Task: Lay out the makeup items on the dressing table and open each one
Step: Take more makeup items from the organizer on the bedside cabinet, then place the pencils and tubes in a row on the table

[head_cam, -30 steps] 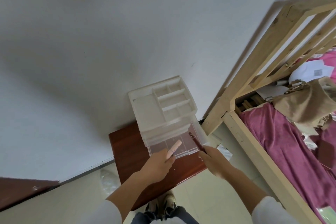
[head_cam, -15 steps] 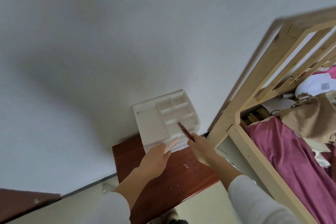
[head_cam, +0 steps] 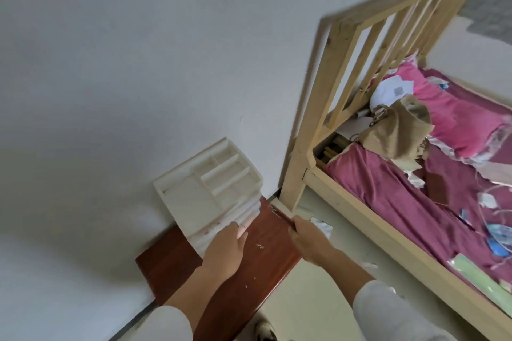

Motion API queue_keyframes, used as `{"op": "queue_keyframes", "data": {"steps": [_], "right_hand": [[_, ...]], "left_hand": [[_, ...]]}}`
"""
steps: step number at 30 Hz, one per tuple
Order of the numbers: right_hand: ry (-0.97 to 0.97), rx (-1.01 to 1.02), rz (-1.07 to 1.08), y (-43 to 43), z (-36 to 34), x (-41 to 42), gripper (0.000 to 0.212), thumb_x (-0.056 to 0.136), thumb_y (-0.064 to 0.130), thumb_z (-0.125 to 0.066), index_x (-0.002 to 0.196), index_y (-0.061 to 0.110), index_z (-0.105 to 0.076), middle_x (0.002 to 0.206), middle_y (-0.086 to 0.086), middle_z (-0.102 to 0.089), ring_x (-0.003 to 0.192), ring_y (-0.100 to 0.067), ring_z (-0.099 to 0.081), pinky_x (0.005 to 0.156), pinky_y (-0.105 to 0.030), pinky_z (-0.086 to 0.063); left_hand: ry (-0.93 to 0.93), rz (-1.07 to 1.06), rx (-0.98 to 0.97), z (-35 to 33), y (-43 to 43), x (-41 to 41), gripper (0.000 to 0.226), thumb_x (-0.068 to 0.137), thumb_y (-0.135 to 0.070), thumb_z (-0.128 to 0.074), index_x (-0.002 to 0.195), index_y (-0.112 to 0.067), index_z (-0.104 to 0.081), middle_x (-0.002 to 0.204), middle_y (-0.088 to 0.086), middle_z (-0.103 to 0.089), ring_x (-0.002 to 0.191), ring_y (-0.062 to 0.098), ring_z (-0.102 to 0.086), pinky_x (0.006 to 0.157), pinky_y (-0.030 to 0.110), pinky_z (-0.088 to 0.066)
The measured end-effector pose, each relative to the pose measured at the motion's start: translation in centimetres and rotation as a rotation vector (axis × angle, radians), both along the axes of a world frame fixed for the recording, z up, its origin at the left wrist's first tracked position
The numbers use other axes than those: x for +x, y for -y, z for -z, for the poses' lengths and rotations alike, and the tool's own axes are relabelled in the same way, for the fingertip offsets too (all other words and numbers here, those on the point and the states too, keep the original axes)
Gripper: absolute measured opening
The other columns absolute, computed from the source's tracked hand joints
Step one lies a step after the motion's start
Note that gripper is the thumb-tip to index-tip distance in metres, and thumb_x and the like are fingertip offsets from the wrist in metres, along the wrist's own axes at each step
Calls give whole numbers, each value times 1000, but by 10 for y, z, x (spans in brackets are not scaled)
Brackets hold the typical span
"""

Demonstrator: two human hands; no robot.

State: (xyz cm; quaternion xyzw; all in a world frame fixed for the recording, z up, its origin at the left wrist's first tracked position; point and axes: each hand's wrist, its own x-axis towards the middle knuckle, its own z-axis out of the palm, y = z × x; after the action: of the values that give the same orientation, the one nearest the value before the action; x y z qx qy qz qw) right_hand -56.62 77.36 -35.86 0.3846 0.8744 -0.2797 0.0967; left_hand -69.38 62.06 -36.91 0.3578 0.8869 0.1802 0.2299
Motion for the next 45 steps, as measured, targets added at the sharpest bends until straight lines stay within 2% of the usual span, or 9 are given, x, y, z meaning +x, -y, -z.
{"op": "queue_keyframes", "data": {"steps": [2, 5, 15, 19, 24, 29, 32, 39, 45], "right_hand": [[6, -17, 96, 8, 3, 27, 23, 100, 20, -28, 84, 18, -44, 75, 5, -47, 63, -8, -44, 62, -26, -41], [34, 0, 320, 34, 7, 75, 16, 98, 18, -32, 99, 15, -47, 89, -5, -59, 74, -20, -57, 68, -37, -49], [-11, 18, 1081, 213, -20, 265, 11, 97, 15, -38, 97, 12, -49, 85, -2, -52, 73, -22, -49, 64, -30, -35], [-215, -168, 1540, 299, -26, 351, 10, 89, 5, -46, 82, 11, -50, 77, -6, -57, 59, -19, -47, 49, -25, -35], [-819, -260, 2024, 425, -46, 438, 13, 94, 4, -49, 81, 7, -51, 68, -7, -50, 48, -13, -39, 36, -18, -30], [-1096, -103, 2262, 559, -61, 520, 8, 96, 12, -52, 89, 11, -53, 65, -2, -49, 48, -10, -39, 36, -16, -30], [-1180, -29, 2360, 640, -70, 569, 11, 98, 20, -49, 95, 12, -55, 66, -1, -48, 51, -10, -38, 36, -15, -30], [-1416, 217, 2530, 809, -87, 669, 27, 101, 34, -41, 98, 12, -56, 69, -1, -50, 49, -8, -44, 41, -16, -33], [-1686, 452, 2589, 903, -95, 751, 20, 101, 21, -43, 96, 6, -56, 76, -7, -58, 62, -15, -54, 41, -18, -44]], "left_hand": [[-6, 96, 17, -2, -7, 10, 31, 102, -35, -31, 110, -11, -48, 94, 1, -60, 85, 15, -60, 68, 18, -38], [-51, 283, 74, -5, -10, 30, 28, 101, -35, -33, 107, -14, -49, 87, -4, -56, 73, 8, -54, 64, 17, -42], [136, 930, -3, -14, 25, 180, 23, 99, -34, -37, 89, -14, -42, 80, 5, -55, 70, 24, -52, 60, 32, -36], [317, 1146, -60, -26, 54, 276, 22, 99, -31, -39, 94, -12, -45, 78, 3, -53, 66, 21, -48, 58, 31, -34], [602, 1431, -307, -46, 117, 409, 20, 98, -28, -39, 108, -14, -50, 74, -1, -43, 63, 14, -40, 59, 28, -34], [932, 1566, -620, -73, 220, 545, 9, 97, -22, -46, 105, -20, -50, 69, -2, -37, 55, 11, -35, 54, 22, -31], [1039, 1622, -700, -82, 290, 625, 24, 93, -15, -47, 117, -18, -50, 70, -1, -42, 55, 11, -38, 56, 25, -30], [1247, 1656, -904, -103, 444, 773, 70, 86, 2, -41, 133, -50, -42, 96, -3, -50, 59, 13, -43, 60, 26, -34], [1258, 1617, -1200, -108, 538, 880, 45, 96, -5, -42, 136, -26, -44, 74, 2, -47, 60, 12, -46, 63, 24, -38]]}}
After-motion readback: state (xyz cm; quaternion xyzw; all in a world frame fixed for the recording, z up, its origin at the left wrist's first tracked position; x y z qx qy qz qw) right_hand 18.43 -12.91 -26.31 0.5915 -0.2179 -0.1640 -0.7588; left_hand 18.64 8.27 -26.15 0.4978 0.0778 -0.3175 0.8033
